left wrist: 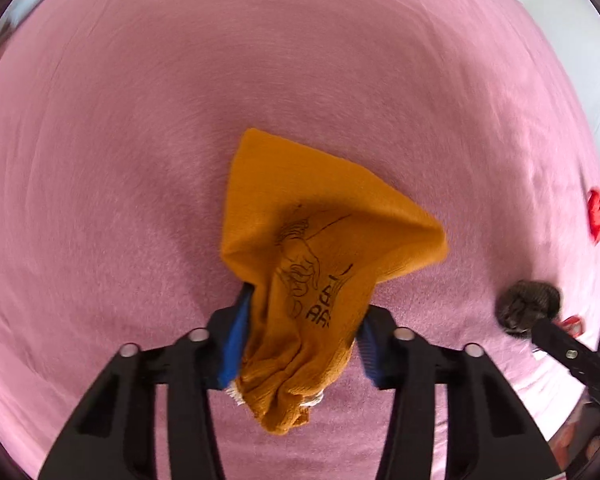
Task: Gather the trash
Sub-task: 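Grasp the orange drawstring pouch with the left tool while the right tool grasps the dark knit sock, then carry the orange pouch and dark sock over the yellow bin and release both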
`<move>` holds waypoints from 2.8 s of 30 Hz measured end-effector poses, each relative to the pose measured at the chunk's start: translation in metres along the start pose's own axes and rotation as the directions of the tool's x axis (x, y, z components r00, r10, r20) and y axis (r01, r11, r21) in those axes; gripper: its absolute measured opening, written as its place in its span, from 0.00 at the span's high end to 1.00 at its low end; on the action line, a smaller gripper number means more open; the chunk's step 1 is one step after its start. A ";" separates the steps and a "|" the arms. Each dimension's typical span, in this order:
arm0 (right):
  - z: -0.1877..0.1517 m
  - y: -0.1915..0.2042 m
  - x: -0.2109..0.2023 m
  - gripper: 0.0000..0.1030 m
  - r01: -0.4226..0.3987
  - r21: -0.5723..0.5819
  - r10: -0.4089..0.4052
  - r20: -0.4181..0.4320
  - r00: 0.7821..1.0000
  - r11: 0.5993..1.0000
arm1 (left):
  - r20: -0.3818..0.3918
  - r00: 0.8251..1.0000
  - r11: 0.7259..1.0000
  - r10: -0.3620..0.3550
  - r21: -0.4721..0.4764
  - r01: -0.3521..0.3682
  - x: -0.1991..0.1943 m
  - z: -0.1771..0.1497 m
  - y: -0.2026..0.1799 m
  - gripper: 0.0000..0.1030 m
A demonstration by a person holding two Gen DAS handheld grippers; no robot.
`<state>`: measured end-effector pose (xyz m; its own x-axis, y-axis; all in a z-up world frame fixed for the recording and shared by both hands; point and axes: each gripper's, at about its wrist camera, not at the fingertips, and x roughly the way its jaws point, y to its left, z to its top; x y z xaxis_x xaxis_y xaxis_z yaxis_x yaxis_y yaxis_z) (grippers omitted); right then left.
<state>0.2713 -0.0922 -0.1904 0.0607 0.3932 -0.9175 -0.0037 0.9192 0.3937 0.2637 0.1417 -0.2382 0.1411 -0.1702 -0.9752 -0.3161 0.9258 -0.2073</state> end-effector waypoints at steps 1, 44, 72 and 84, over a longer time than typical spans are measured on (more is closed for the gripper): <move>0.000 0.000 0.001 0.32 0.009 0.002 -0.009 0.002 1.000 1.000 | 0.002 1.000 1.000 -0.026 -0.016 0.026 -0.003 -0.002 0.006 0.60; -0.328 -0.155 -0.213 0.70 -0.060 0.360 -0.042 0.268 0.962 0.931 | -0.247 0.926 0.817 -0.287 0.442 0.371 -0.128 -0.314 -0.192 0.65; -0.644 -0.398 -0.242 0.70 -0.092 0.828 -0.187 0.231 0.955 0.553 | -0.514 0.856 0.506 0.055 0.754 0.420 -0.005 -0.636 -0.429 0.63; -0.657 -0.432 -0.212 0.68 -0.099 0.838 -0.139 0.204 0.969 0.537 | -0.520 0.841 0.505 0.150 0.771 0.387 0.050 -0.669 -0.442 0.59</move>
<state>-0.3959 -0.5596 -0.2035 0.2632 0.2488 -0.9321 0.8280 0.4376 0.3506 -0.2168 -0.5015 -0.2467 -0.4169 -0.1801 -0.8909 0.6185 0.6621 -0.4233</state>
